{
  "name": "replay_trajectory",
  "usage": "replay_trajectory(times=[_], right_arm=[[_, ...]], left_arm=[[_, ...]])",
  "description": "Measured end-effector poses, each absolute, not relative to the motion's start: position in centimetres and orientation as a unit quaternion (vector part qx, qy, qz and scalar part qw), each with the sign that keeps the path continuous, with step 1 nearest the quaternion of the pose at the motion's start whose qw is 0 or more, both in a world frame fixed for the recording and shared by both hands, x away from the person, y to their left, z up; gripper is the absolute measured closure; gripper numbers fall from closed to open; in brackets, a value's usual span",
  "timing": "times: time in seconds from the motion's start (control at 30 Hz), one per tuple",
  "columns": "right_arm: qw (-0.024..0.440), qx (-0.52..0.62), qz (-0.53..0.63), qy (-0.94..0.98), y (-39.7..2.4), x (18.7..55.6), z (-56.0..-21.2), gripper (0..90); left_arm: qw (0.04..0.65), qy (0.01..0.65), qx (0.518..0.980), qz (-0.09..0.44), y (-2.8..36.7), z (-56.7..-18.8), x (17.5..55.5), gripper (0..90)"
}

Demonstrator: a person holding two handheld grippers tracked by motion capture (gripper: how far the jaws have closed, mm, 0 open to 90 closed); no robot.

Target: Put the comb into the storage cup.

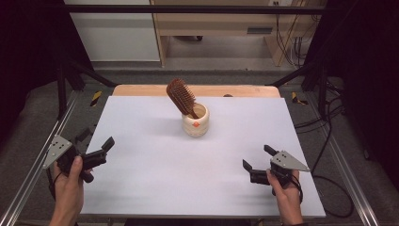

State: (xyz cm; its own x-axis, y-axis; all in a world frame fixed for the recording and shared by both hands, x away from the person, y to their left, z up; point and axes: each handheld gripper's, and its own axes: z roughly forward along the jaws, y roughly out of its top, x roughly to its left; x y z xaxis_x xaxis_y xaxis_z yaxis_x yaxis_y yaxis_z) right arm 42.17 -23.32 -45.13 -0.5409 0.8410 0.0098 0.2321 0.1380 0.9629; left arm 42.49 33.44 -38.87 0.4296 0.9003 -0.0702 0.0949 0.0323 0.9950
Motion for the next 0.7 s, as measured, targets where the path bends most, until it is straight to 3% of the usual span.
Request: replay_trajectory(times=[0.7], right_arm=[[0.286, 0.387, 0.536, 0.693, -25.0, 42.0, -45.2, 3.2]], left_arm=[[0.580, 0.408, 0.619, 0.339, 33.2, -41.5, 41.9, 2.8]])
